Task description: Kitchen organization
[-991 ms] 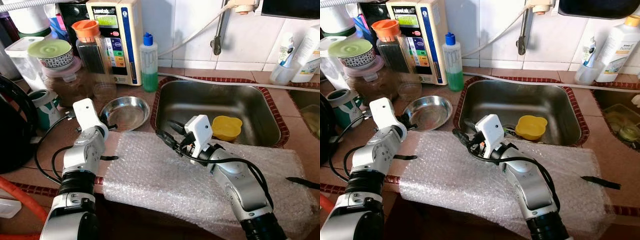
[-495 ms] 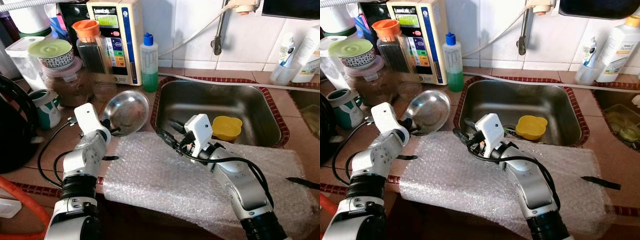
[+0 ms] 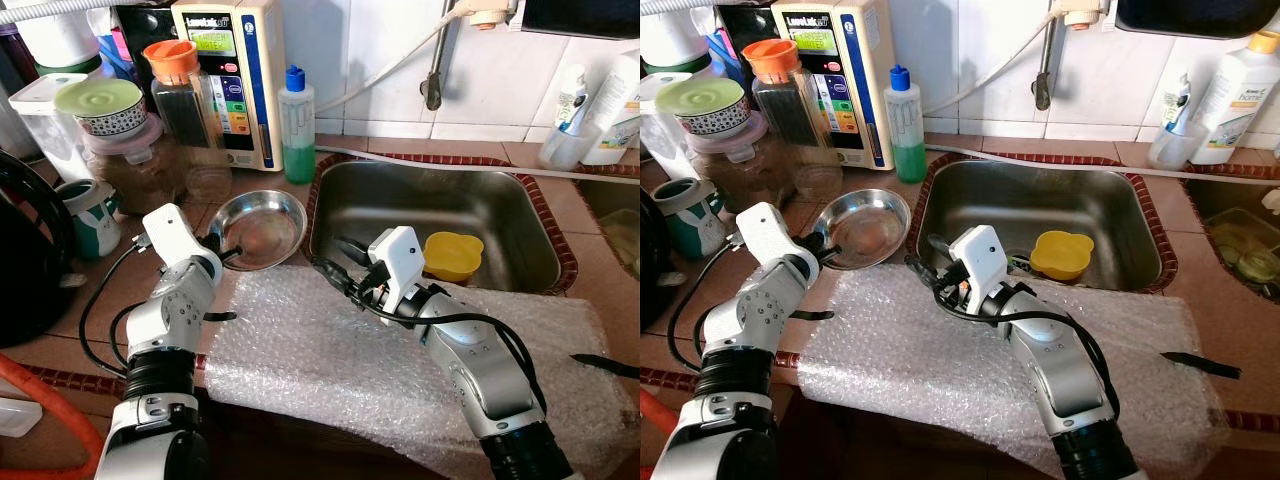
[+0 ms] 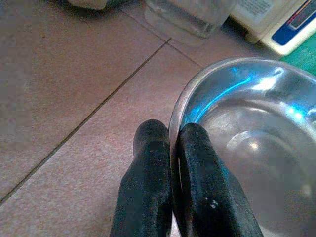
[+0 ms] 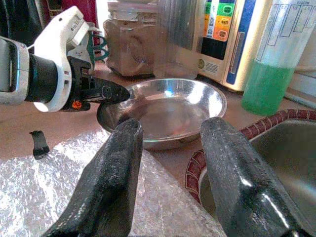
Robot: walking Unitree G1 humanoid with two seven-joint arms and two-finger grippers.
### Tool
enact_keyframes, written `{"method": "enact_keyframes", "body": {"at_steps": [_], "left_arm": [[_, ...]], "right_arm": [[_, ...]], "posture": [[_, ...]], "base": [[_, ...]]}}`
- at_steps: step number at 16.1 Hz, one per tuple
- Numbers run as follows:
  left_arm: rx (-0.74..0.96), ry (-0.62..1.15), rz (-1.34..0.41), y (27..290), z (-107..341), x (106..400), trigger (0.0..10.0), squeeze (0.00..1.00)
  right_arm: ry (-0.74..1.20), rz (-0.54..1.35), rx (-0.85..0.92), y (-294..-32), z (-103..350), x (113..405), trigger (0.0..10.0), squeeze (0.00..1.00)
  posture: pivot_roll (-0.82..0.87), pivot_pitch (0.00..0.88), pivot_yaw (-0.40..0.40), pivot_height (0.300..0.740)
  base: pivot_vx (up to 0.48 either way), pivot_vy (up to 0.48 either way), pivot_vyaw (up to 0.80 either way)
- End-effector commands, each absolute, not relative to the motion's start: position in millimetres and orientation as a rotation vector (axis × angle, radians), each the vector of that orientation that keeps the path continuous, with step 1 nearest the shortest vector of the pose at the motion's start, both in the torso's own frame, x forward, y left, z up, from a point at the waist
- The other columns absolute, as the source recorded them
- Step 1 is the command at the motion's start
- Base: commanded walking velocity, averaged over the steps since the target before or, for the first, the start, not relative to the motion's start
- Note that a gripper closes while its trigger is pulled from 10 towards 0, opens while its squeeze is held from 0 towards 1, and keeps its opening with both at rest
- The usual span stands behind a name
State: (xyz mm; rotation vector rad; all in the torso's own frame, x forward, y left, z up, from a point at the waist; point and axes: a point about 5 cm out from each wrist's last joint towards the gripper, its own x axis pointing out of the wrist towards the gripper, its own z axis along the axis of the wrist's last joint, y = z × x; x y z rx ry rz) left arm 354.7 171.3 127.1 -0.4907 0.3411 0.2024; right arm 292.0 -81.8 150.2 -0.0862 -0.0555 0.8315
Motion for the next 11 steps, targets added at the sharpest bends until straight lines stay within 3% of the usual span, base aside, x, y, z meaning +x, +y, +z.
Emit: {"method": "enact_keyframes", "body": {"at_steps": [1,5,11], "left_arm": [[-0.513,0.34,0.206,173,123,352,0.0,0.0],[-0.59,0.232,0.174,169,129,352,0.0,0.0],[-0.511,0.142,0.161,170,134,352,0.0,0.0]], "right_arm": [[-0.059,0.833,-0.088,-82,153,295,10.0,0.0],[-0.064,0.775,-0.078,-88,155,300,10.0,0.0],[-0.072,0.715,-0.072,-94,157,307,10.0,0.0]], "posture": [[-0.01,0.0,0.053,0.74],[-0.01,0.0,0.049,0.74],[-0.01,0.0,0.047,0.74]], "base": [[0.0,0.0,0.0],[0.0,0.0,0.0],[0.0,0.0,0.0]]}}
